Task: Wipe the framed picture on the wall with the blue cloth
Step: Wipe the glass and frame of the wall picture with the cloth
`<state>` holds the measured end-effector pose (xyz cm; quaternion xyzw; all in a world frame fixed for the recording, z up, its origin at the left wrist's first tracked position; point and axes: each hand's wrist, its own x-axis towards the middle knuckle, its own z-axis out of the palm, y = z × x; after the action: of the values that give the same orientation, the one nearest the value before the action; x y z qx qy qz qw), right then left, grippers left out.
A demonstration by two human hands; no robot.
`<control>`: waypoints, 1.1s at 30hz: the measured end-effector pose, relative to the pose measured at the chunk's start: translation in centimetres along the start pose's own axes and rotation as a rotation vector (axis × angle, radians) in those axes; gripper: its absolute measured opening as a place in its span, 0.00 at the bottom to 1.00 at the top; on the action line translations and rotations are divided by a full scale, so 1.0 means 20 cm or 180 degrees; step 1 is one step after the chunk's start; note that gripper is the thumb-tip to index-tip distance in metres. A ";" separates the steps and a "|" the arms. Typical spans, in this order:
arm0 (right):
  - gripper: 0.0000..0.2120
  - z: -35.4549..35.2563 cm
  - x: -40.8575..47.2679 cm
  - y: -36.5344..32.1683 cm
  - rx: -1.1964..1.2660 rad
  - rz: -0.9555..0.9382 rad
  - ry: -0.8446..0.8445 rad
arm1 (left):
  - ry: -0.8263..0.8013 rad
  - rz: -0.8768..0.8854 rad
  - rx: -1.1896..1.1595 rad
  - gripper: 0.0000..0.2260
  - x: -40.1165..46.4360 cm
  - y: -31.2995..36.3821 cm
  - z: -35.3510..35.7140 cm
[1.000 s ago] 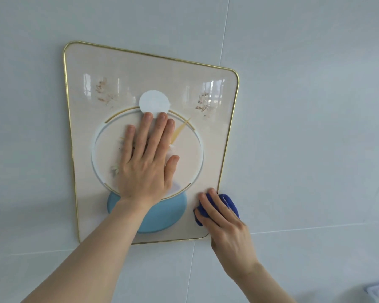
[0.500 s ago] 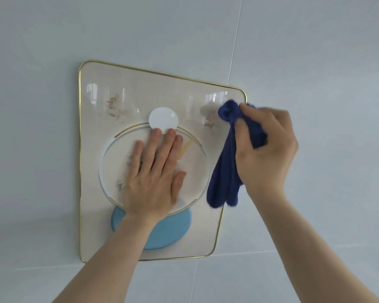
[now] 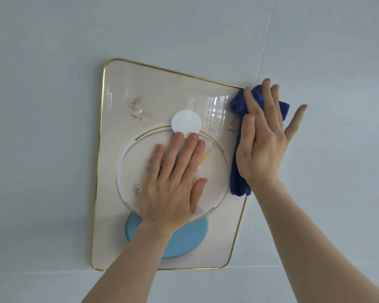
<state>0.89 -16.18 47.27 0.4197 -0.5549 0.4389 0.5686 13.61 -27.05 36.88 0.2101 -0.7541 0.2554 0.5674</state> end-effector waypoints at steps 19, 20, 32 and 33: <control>0.19 0.06 -0.19 -0.09 0.0389 -0.0595 -0.0477 | -0.0016 -0.0042 -0.0201 0.30 0.00 0.00 -0.01; 0.19 0.06 -0.20 -0.08 0.0408 -0.0627 -0.0515 | -0.0007 -0.0042 -0.0196 0.30 0.00 0.00 -0.01; 0.27 -0.09 -0.41 0.01 0.0221 -0.0767 -0.0883 | -0.0047 -0.0014 -0.0254 0.28 0.00 0.00 -0.04; 0.29 -0.11 -0.44 0.03 0.0203 -0.0743 -0.0927 | -0.0061 -0.0016 -0.0263 0.28 0.00 0.00 -0.04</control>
<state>0.93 -14.14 38.42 0.5581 -0.5647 0.3219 0.5158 14.22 -26.65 37.03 0.1909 -0.7689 0.2205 0.5690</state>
